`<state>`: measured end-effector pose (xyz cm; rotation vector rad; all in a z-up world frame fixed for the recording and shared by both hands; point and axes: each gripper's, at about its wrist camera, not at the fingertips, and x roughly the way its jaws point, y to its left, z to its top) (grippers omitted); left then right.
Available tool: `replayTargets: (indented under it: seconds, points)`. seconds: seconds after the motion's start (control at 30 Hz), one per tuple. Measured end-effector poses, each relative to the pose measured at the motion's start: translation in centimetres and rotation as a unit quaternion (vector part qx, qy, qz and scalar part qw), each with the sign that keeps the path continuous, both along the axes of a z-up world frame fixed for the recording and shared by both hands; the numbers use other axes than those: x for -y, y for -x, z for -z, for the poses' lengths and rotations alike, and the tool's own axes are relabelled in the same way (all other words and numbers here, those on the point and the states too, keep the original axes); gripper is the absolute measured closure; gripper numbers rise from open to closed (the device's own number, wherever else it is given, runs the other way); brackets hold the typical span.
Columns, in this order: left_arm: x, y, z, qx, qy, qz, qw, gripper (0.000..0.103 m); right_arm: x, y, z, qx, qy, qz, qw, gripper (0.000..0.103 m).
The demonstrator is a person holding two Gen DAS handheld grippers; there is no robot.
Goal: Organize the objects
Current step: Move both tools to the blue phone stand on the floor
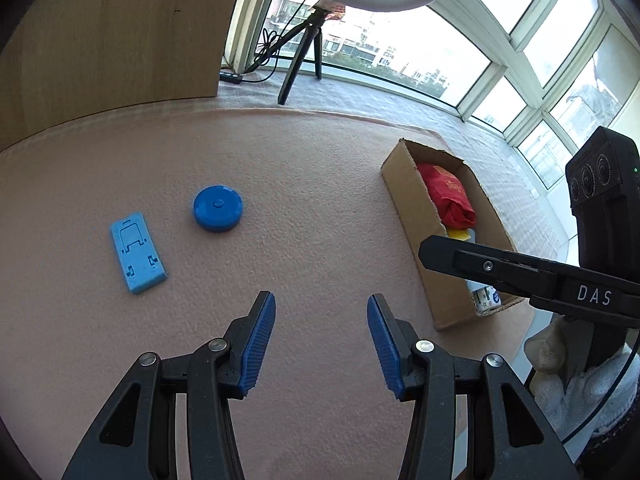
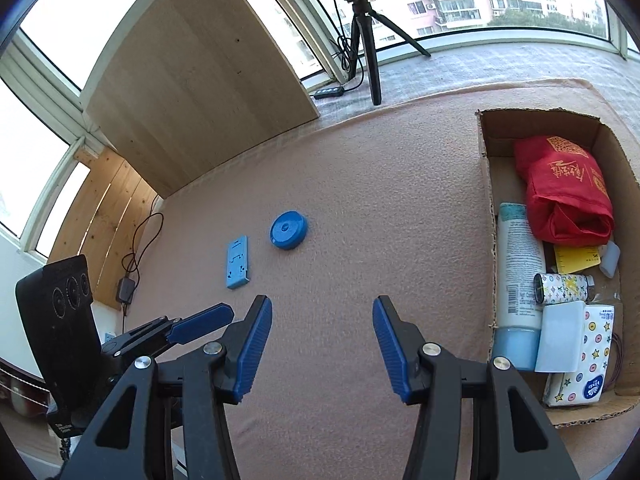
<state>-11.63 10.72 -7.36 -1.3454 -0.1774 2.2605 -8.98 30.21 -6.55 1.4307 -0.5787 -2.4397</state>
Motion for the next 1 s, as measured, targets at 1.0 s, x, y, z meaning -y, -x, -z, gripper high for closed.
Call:
replayTargets:
  seconds: [1.0]
  points:
    - [12.4,7.2,6.6,0.063,-0.001,-0.092,0.9938,0.034,14.8,11.9,6.7,0.109,-0.001,-0.122,0.986,0.052]
